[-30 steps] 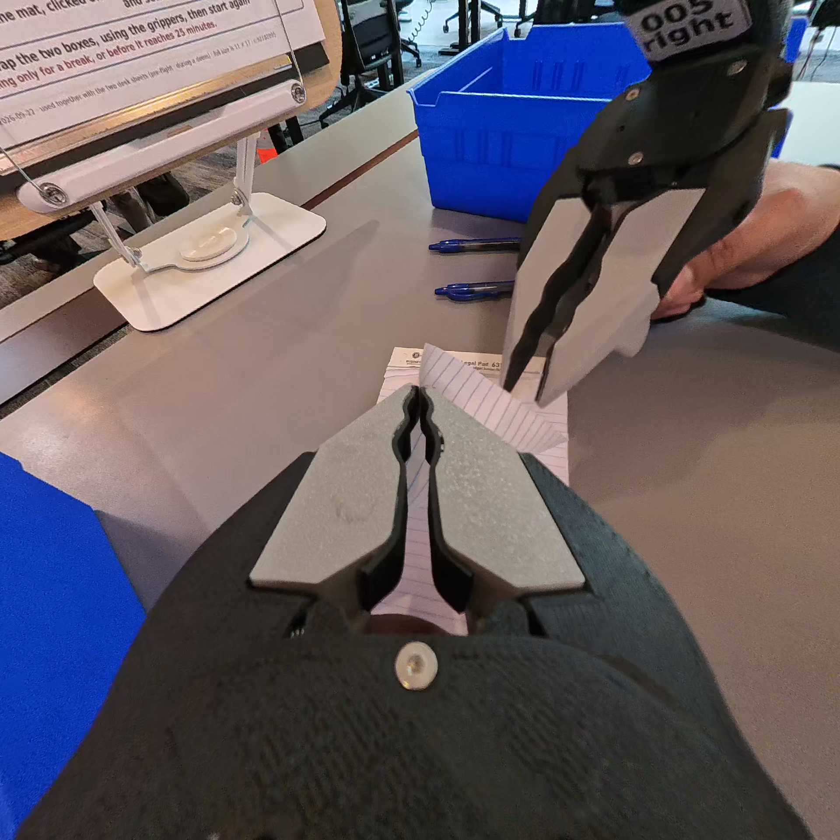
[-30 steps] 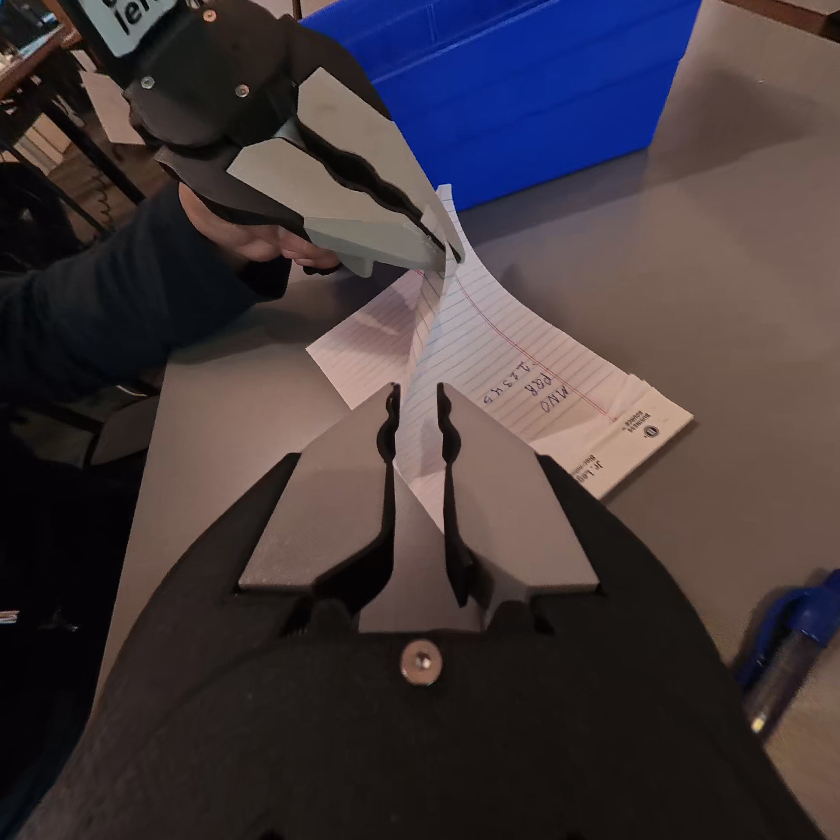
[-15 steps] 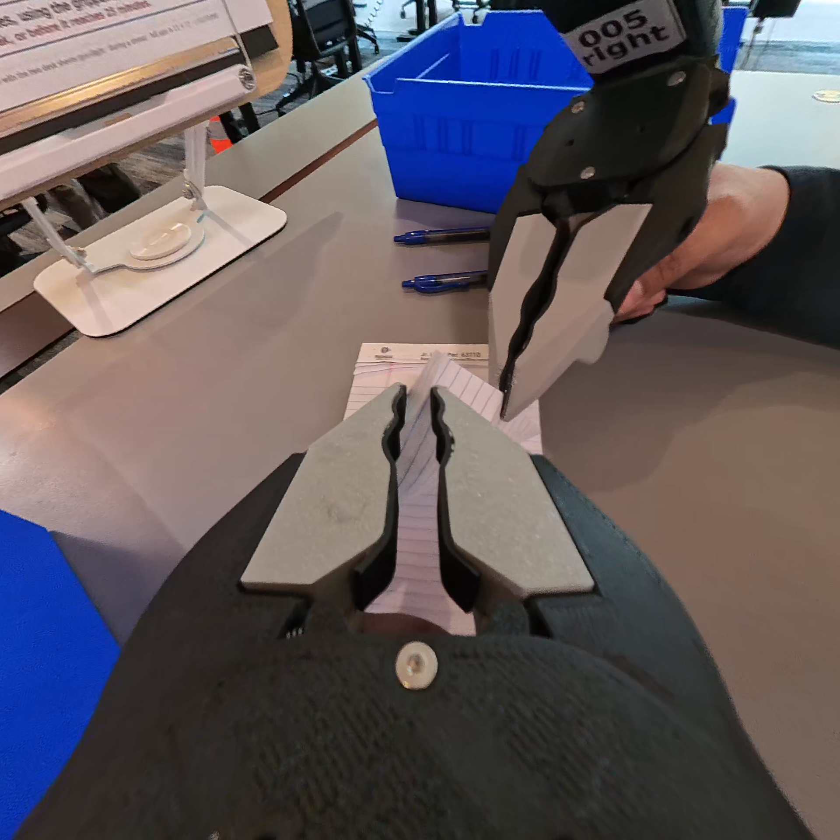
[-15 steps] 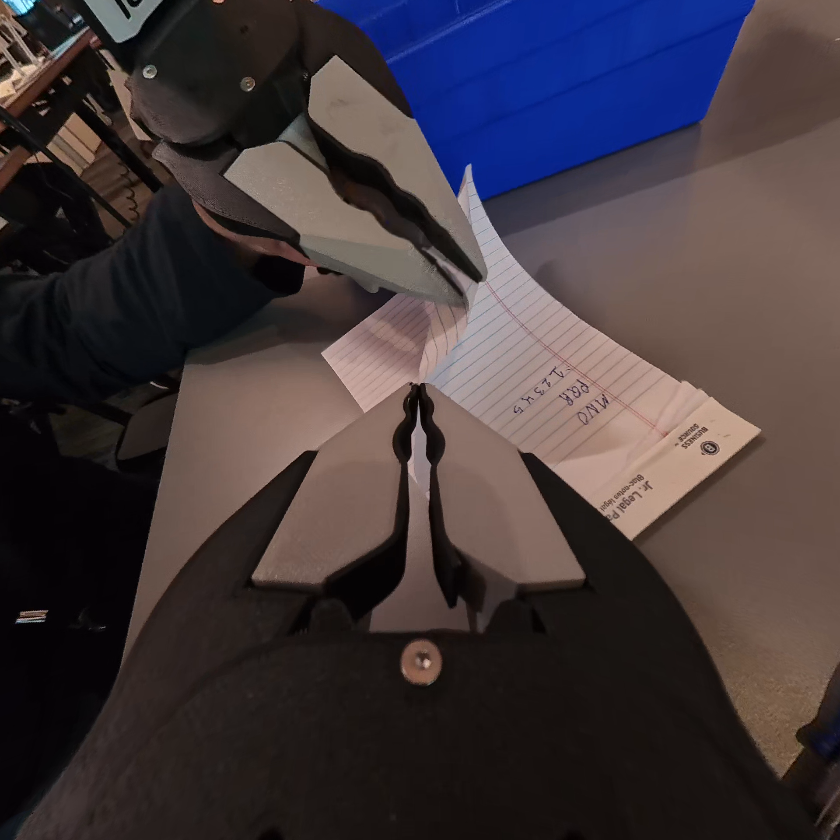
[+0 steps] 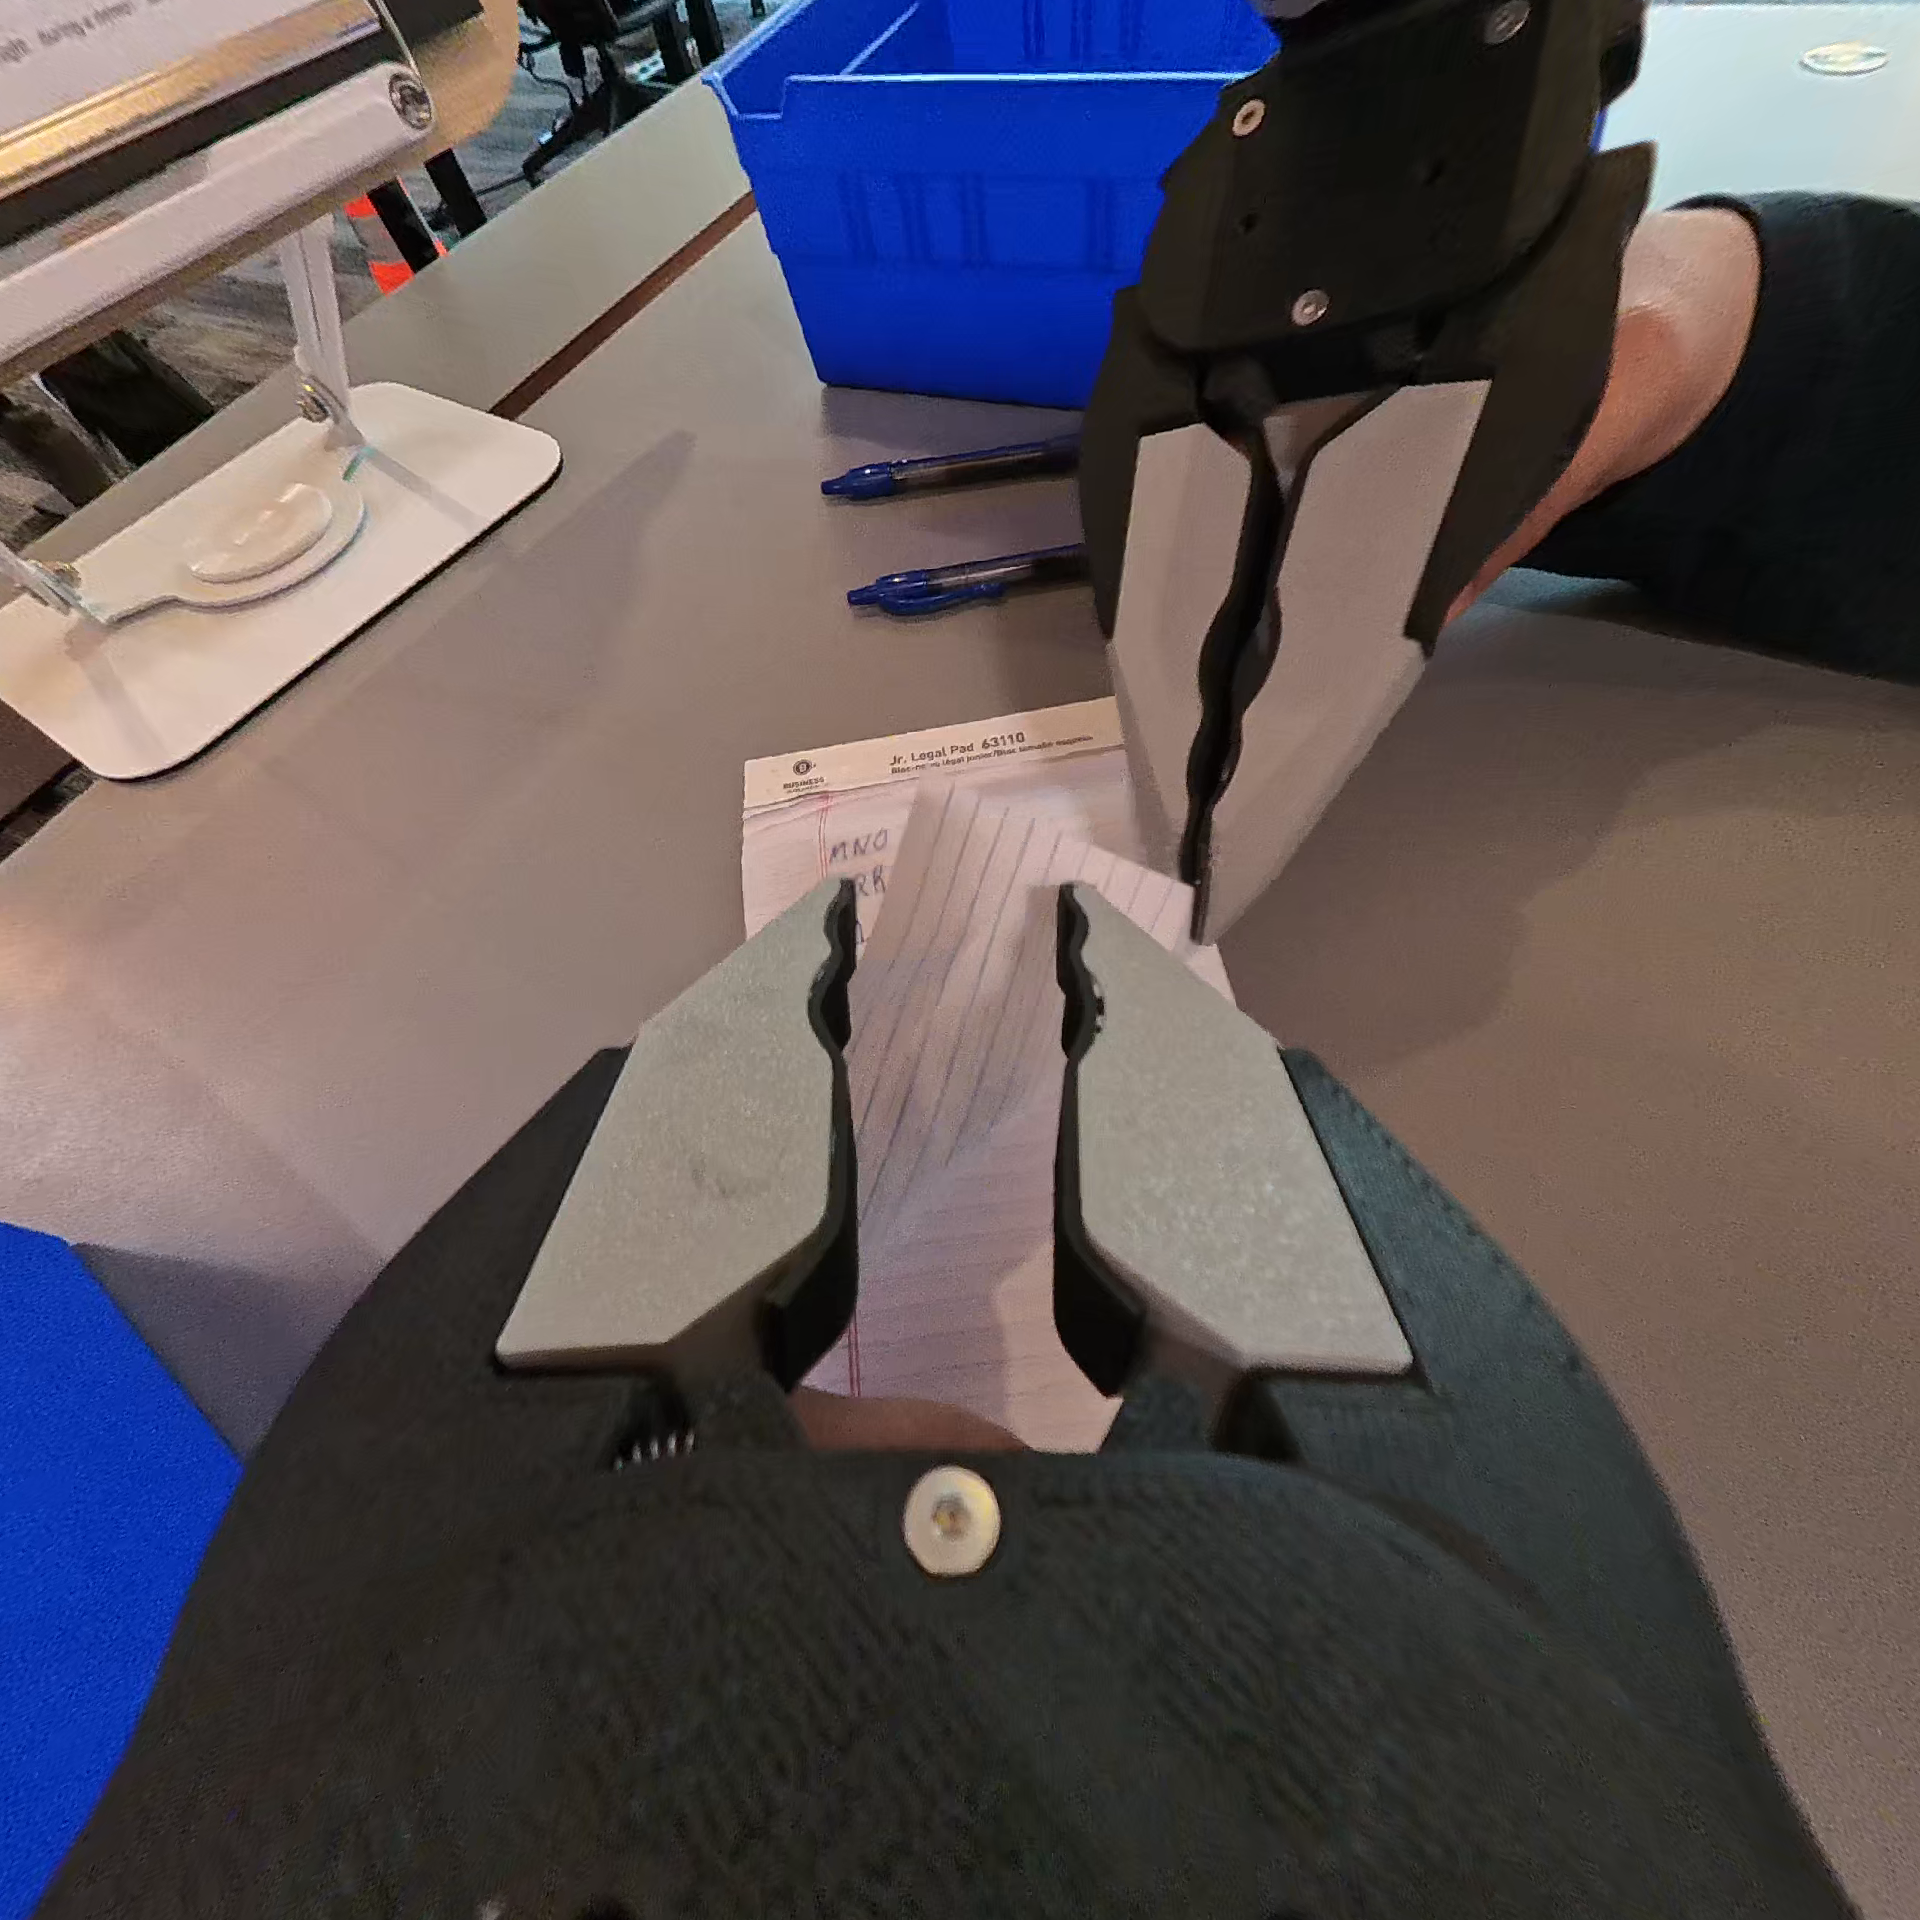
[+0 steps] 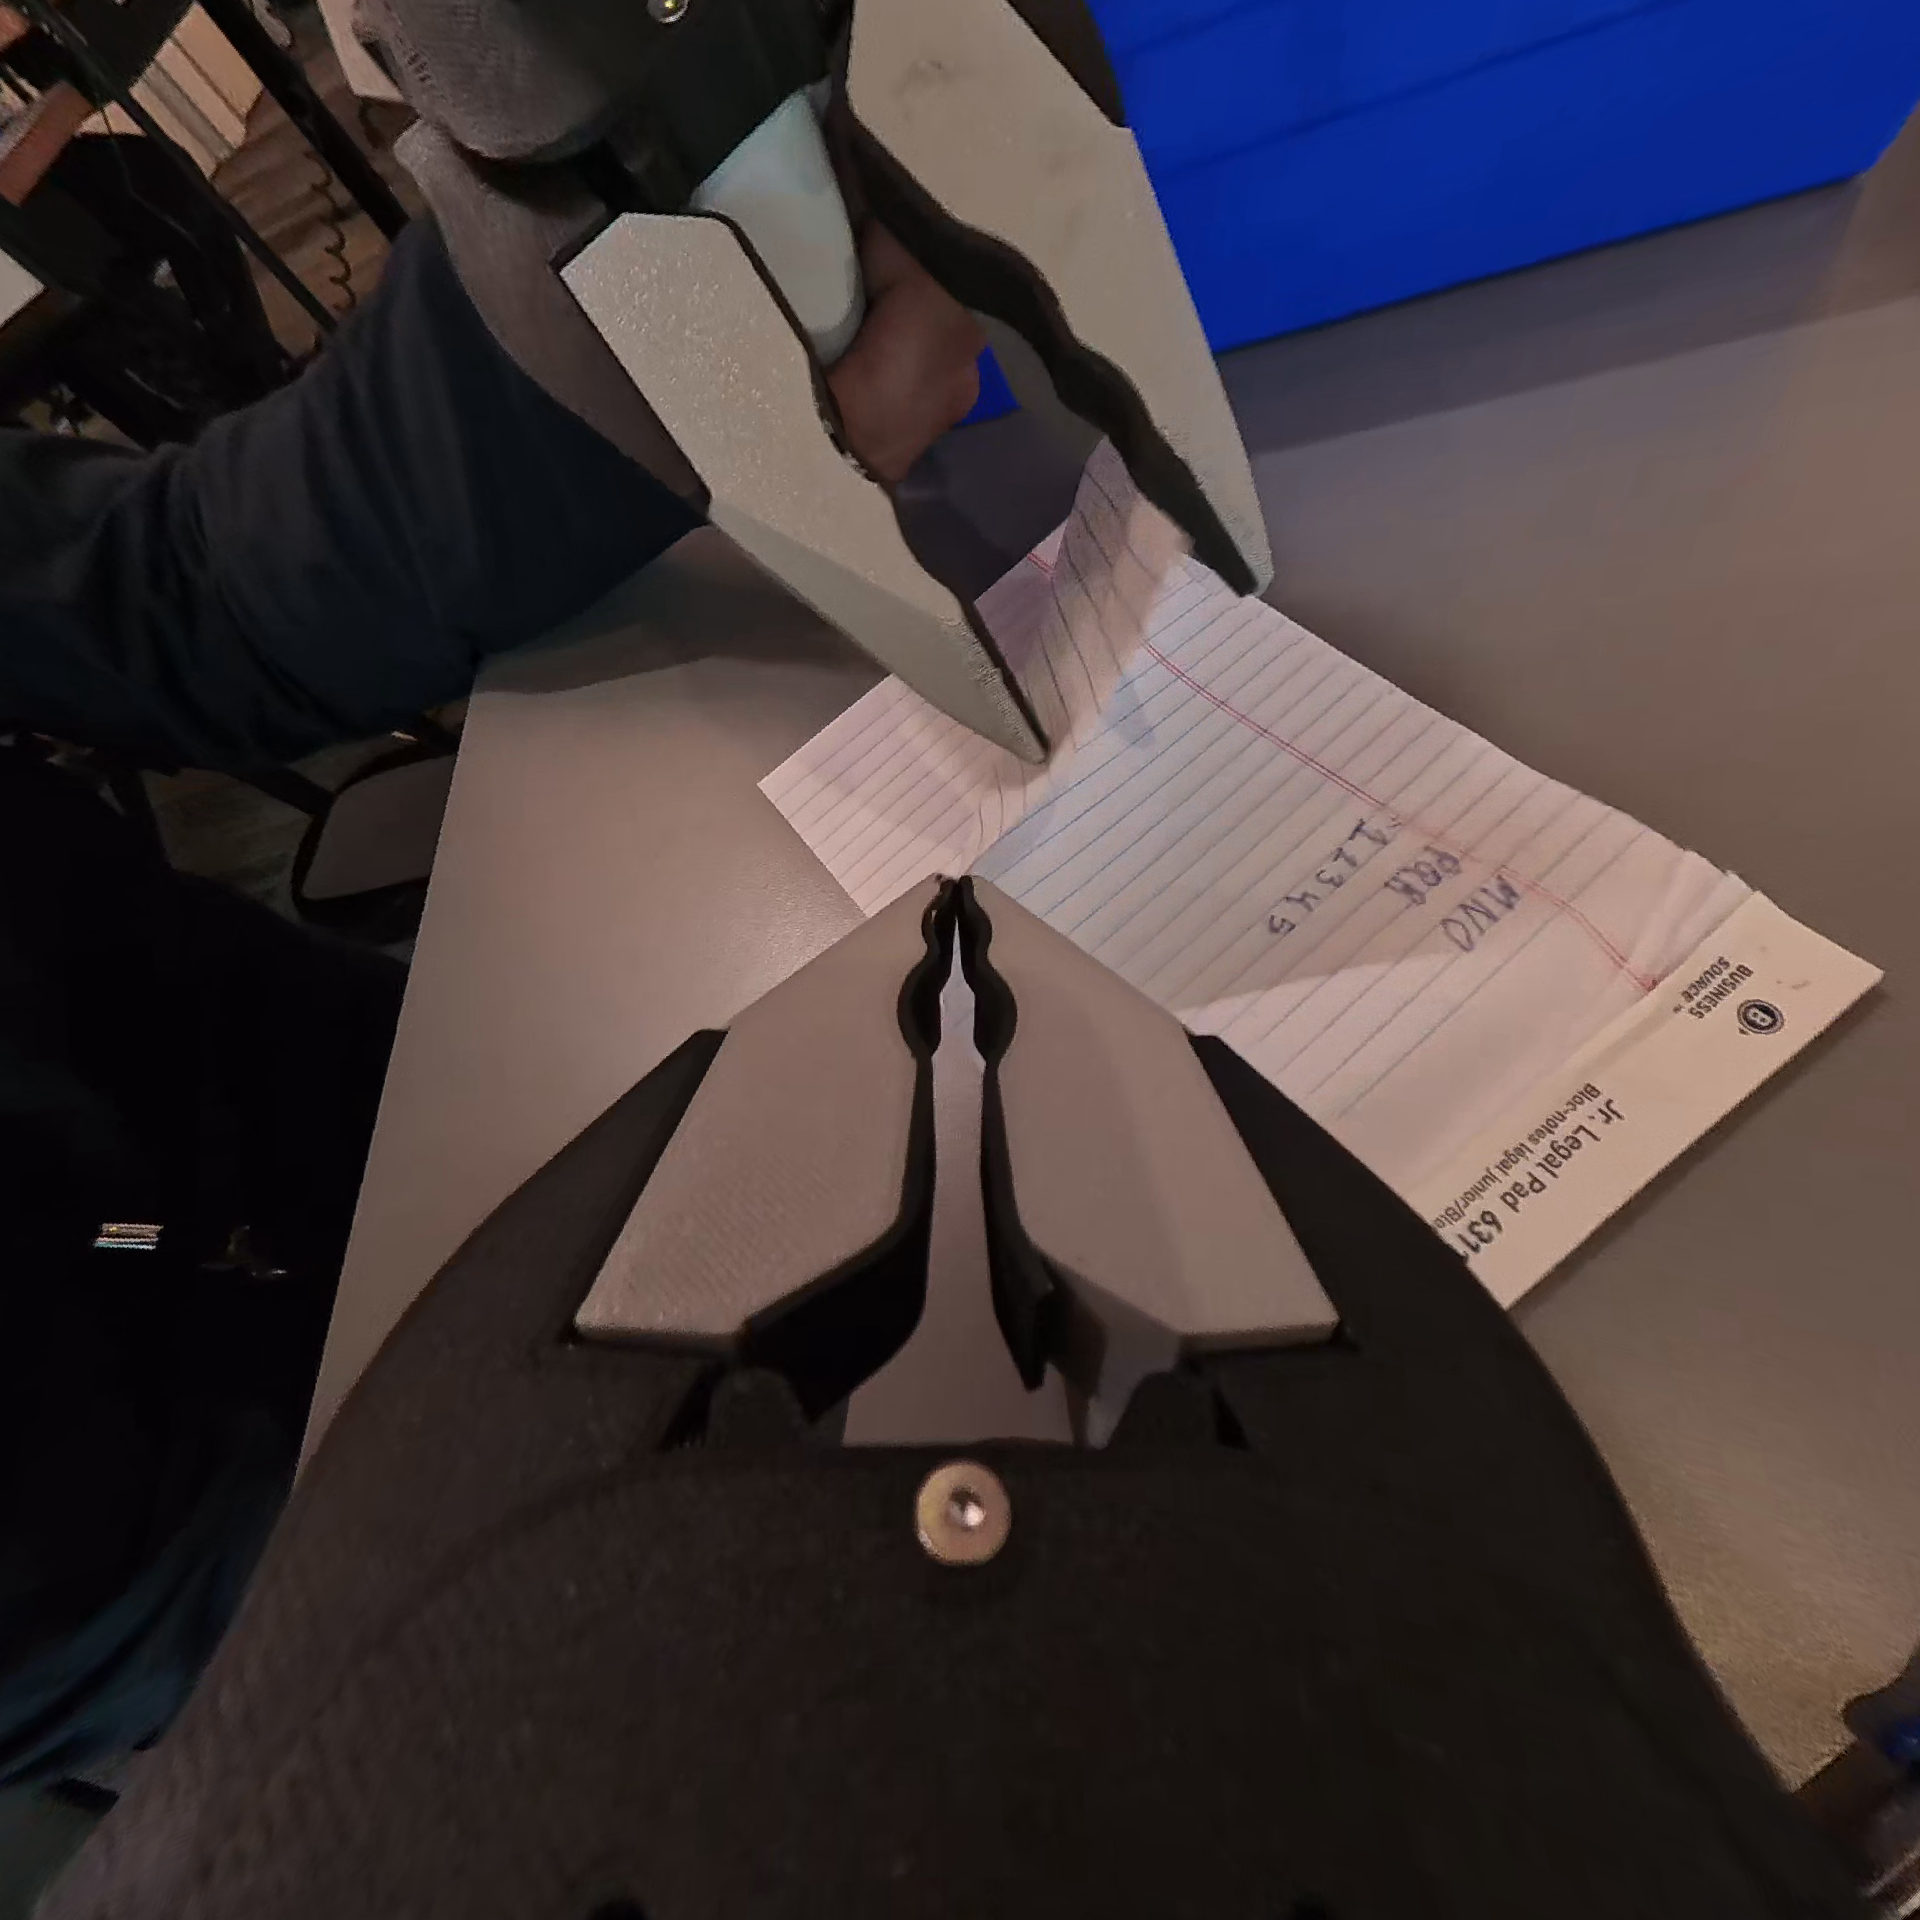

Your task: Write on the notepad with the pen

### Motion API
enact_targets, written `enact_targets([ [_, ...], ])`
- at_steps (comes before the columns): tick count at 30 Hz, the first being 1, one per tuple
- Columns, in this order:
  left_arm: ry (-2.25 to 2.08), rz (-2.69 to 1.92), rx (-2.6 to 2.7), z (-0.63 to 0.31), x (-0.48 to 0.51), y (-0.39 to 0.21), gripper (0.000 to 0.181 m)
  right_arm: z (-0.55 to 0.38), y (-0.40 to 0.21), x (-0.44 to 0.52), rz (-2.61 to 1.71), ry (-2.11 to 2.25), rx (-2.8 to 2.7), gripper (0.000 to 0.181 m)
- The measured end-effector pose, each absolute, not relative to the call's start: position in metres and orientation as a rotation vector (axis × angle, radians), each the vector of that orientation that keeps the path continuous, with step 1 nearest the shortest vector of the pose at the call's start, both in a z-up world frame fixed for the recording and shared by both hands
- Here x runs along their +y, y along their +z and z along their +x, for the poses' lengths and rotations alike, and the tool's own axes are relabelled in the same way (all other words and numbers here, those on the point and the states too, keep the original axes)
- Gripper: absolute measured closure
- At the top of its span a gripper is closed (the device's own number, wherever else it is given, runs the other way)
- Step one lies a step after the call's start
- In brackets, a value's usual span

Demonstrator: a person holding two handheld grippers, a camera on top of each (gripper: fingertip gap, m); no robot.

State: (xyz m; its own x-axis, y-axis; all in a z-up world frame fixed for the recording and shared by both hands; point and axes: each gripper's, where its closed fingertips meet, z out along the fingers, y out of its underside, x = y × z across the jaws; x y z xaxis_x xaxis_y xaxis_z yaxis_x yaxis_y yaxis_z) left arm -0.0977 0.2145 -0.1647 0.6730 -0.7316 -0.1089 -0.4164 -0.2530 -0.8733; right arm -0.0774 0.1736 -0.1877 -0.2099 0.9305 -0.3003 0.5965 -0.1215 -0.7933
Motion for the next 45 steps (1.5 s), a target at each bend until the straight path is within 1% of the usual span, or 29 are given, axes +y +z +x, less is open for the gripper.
enact_targets([
  [8,-0.512,-1.889,0.92,-0.092,0.203,-0.16,0.143,-0.072,-0.188,0.167,-1.652,1.25,-1.855,0.181],
  [15,-0.523,-1.919,1.022,-0.083,0.191,-0.172,0.133,-0.07,-0.192,0.159,-1.612,1.231,-1.926,0.181],
  [23,-0.455,-1.923,1.02,-0.09,0.195,-0.175,0.132,-0.069,-0.189,0.158,-1.568,1.23,-1.933,0.181],
  [27,-0.44,-1.864,0.954,-0.093,0.202,-0.159,0.131,-0.067,-0.187,0.16,-1.56,1.225,-1.929,0.181],
  [31,-0.546,-1.827,0.939,-0.09,0.194,-0.147,0.131,-0.066,-0.189,0.158,-1.548,1.212,-1.952,0.181],
  [34,-0.611,-1.85,1.023,-0.082,0.181,-0.155,0.131,-0.065,-0.192,0.156,-1.546,1.195,-1.977,0.181],
  [38,-0.589,-1.876,1.123,-0.078,0.172,-0.169,0.131,-0.064,-0.193,0.157,-1.555,1.192,-1.976,0.181],
  [39,-0.588,-1.881,1.138,-0.077,0.17,-0.171,0.133,-0.064,-0.193,0.157,-1.557,1.193,-1.975,0.181],
  [42,-0.547,-1.867,1.136,-0.078,0.174,-0.171,0.15,-0.064,-0.194,0.158,-1.56,1.194,-1.975,0.181],
  [45,-0.552,-1.866,1.108,-0.077,0.177,-0.169,0.153,-0.064,-0.196,0.157,-1.566,1.181,-1.985,0.181],
])
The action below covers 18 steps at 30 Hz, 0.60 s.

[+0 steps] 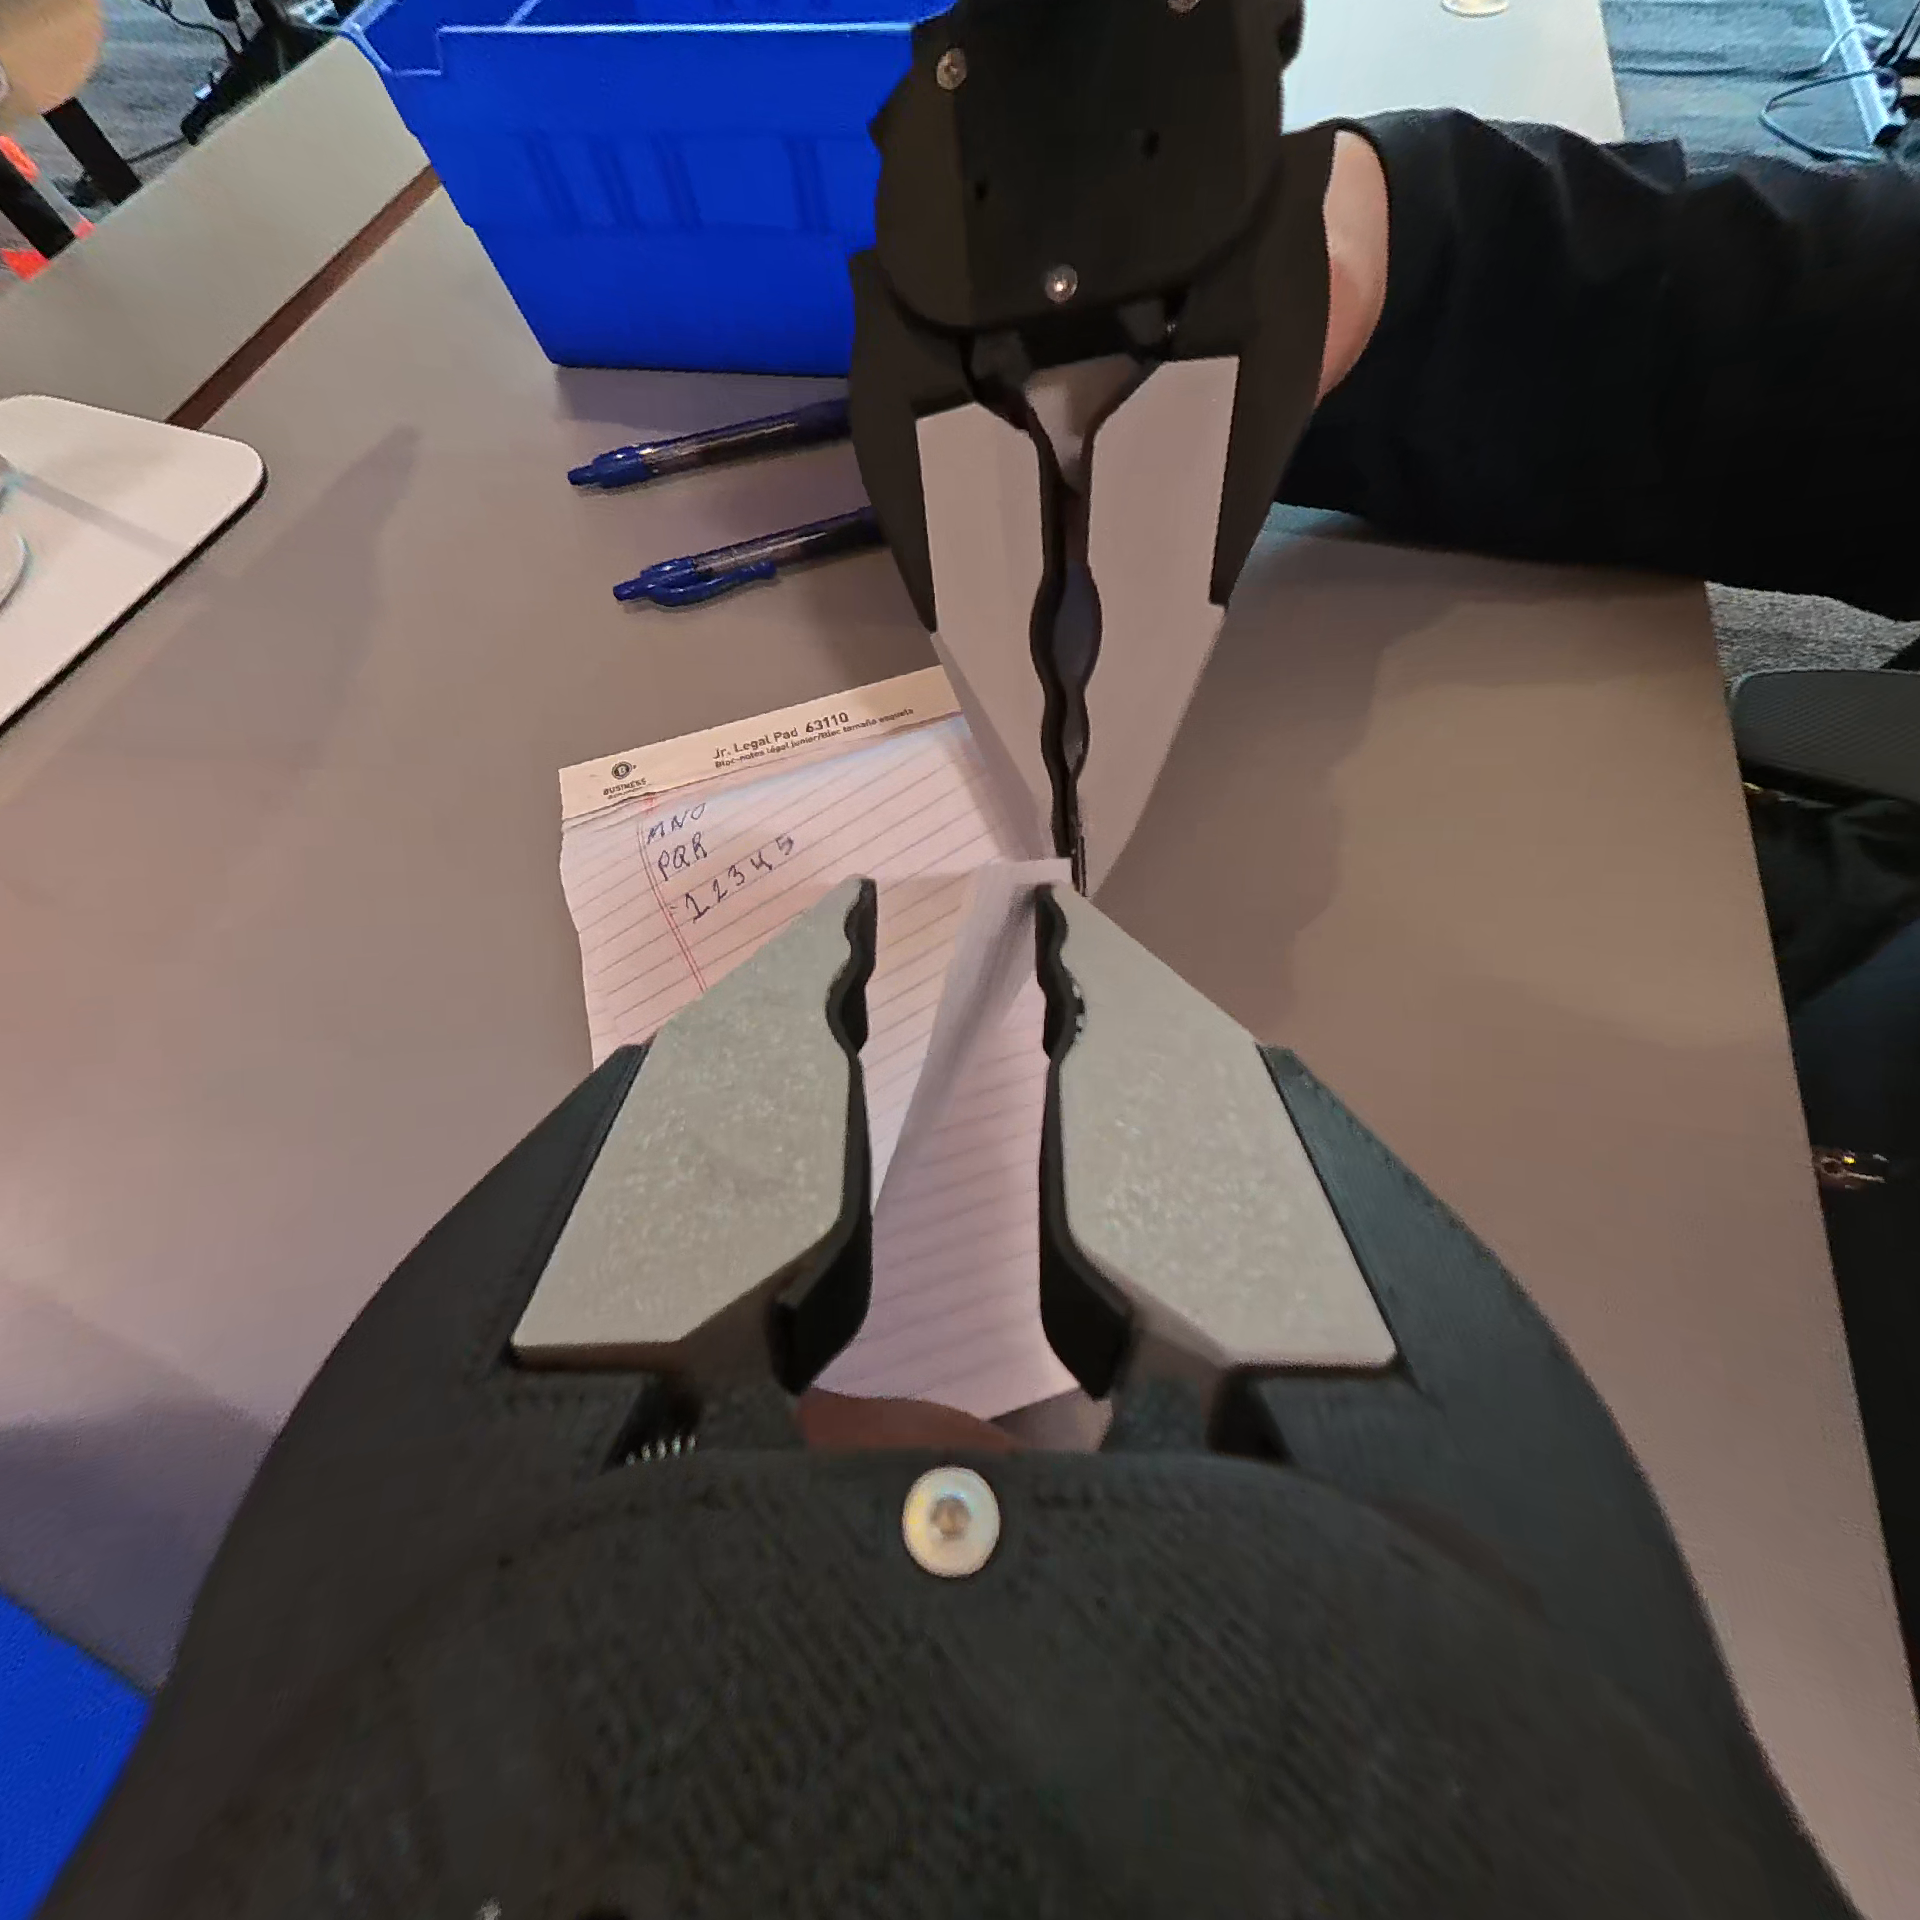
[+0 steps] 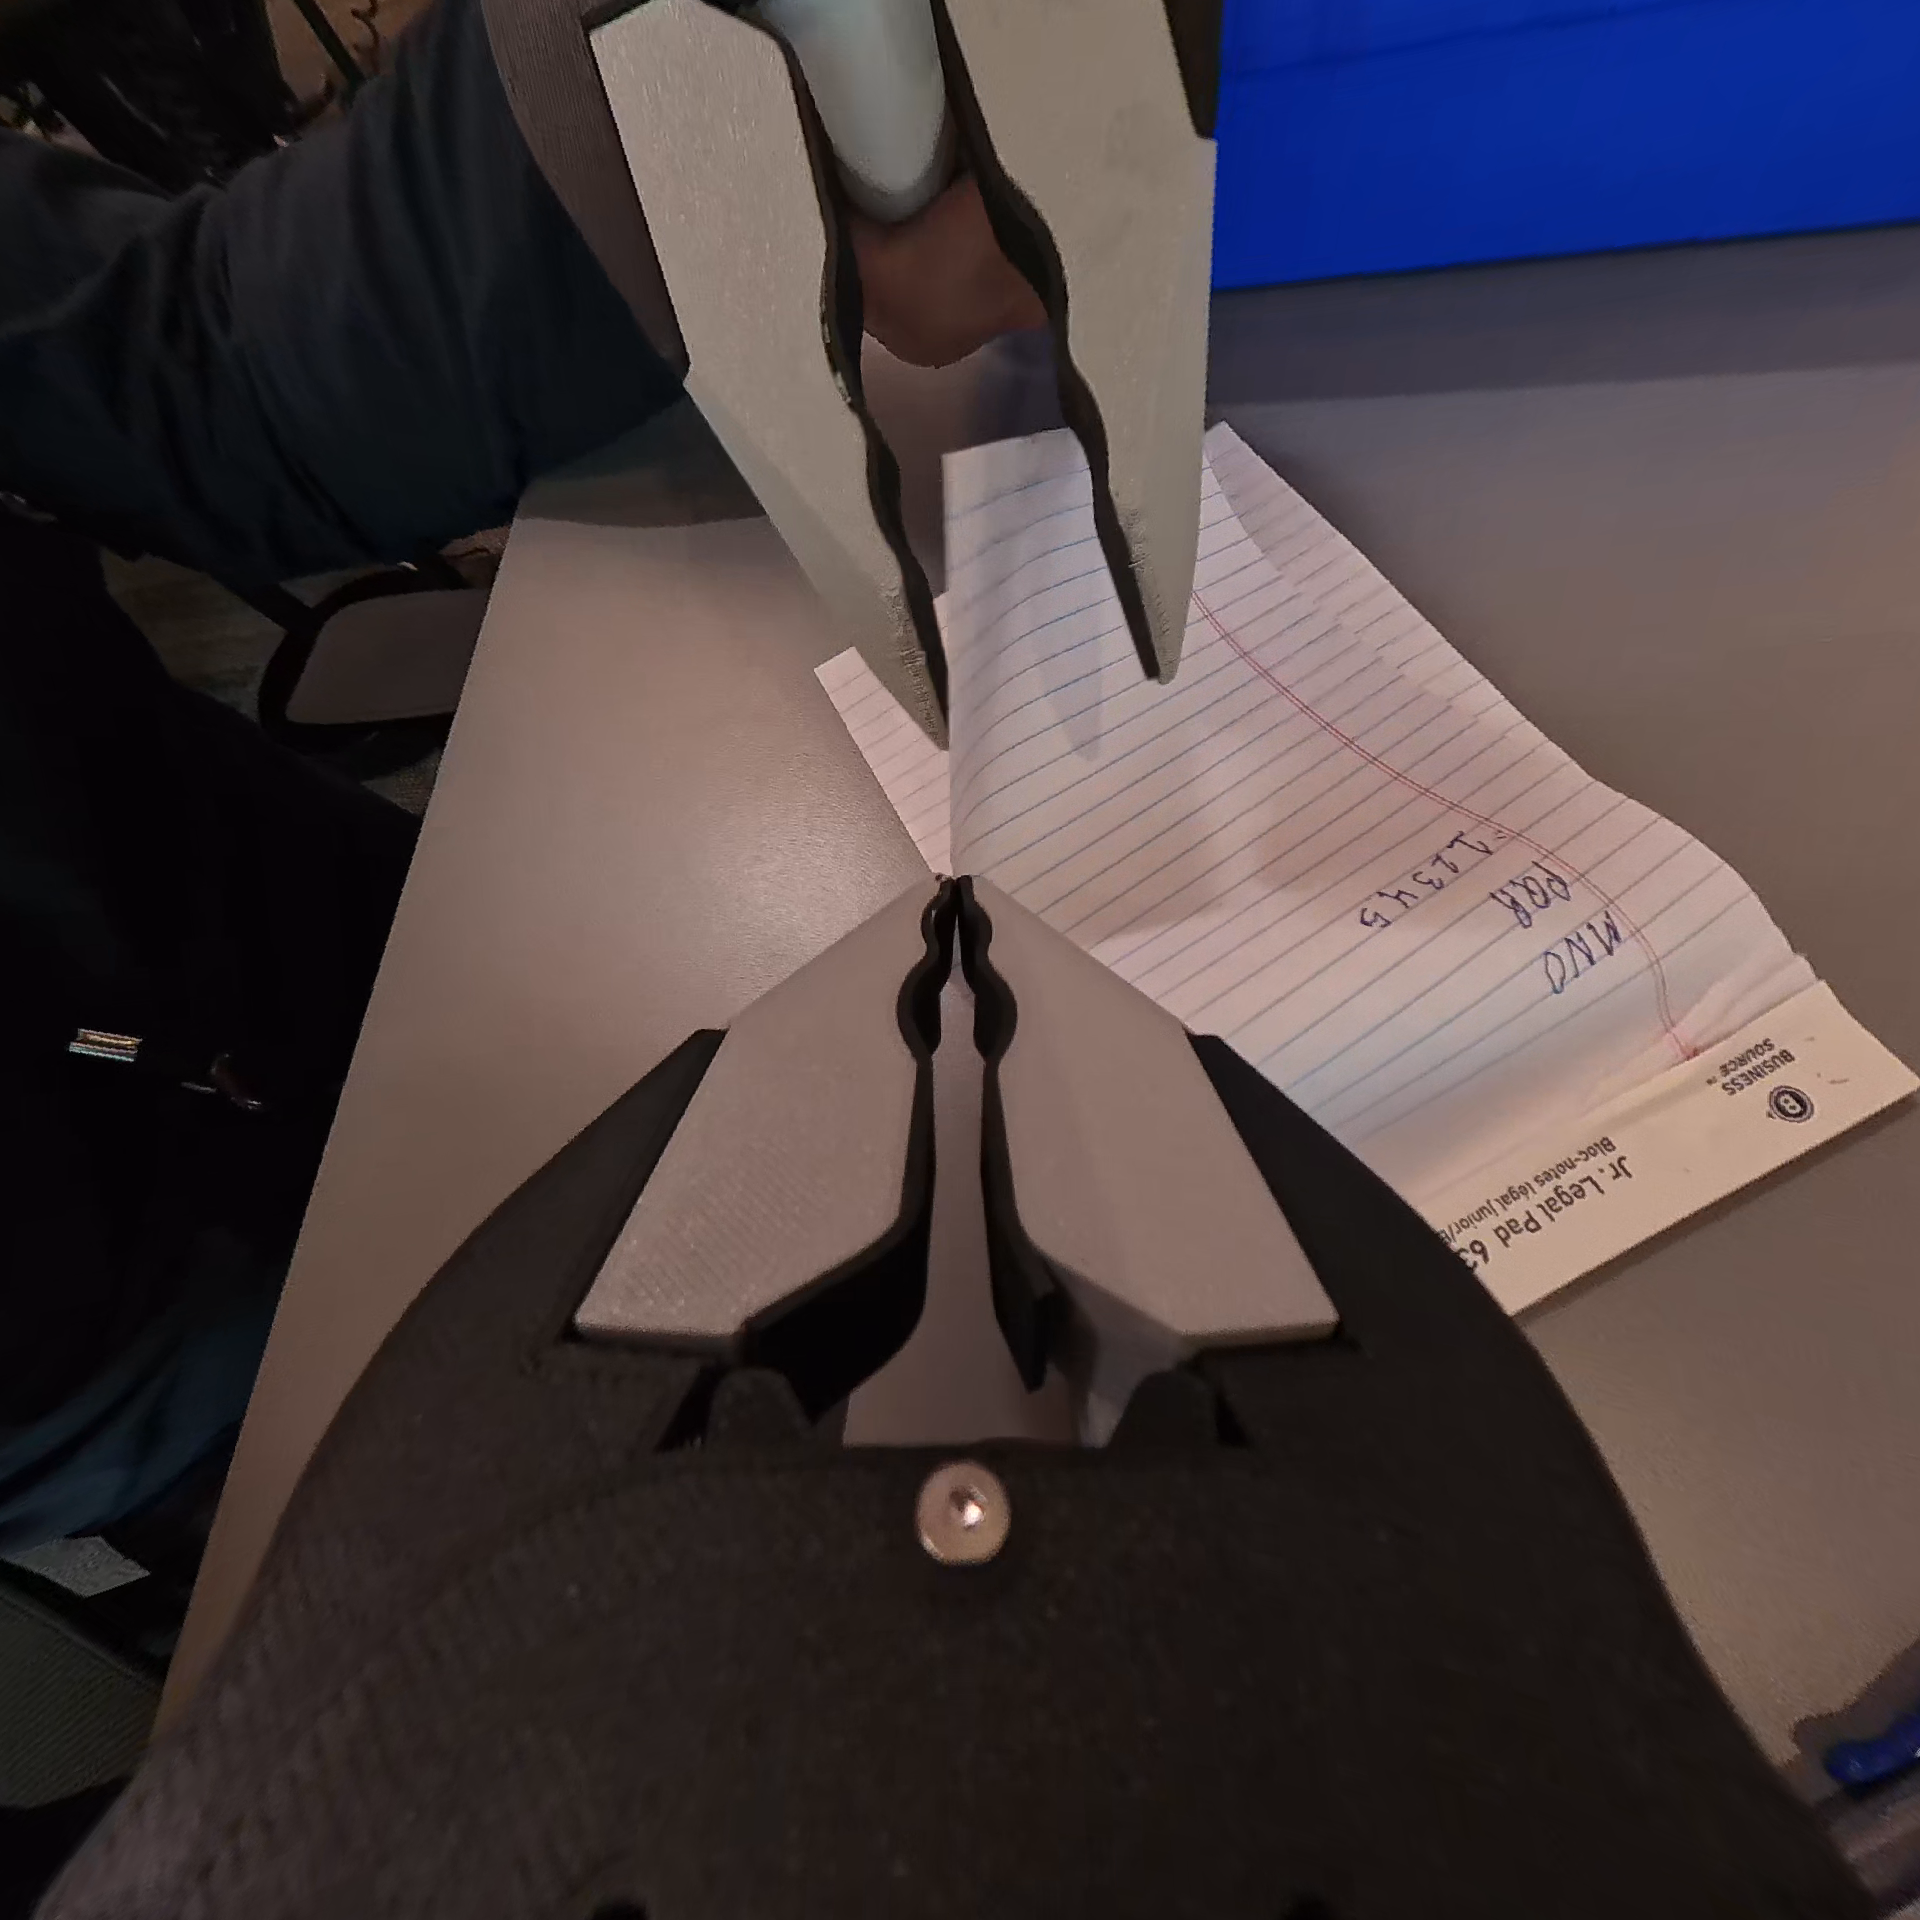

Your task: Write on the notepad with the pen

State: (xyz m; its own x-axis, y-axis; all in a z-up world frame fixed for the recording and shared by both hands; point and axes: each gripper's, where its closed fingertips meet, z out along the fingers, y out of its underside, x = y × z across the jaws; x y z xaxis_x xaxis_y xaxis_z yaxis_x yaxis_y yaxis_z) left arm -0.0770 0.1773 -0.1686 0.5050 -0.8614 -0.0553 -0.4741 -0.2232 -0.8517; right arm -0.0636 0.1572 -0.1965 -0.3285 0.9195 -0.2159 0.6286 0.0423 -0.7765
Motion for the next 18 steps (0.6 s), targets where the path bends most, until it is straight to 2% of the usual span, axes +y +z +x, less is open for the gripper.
enact_targets([
  [4,-0.532,-1.881,1.149,-0.075,0.175,-0.176,0.158,-0.064,-0.198,0.158,-1.572,1.173,-1.987,0.181],
  [10,-0.543,-1.843,1.172,-0.071,0.172,-0.172,0.181,-0.064,-0.197,0.16,-1.578,1.177,-1.973,0.181],
  [18,-0.451,-1.872,1.054,-0.083,0.192,-0.168,0.181,-0.064,-0.182,0.186,-1.596,1.129,-1.817,0.181],
])
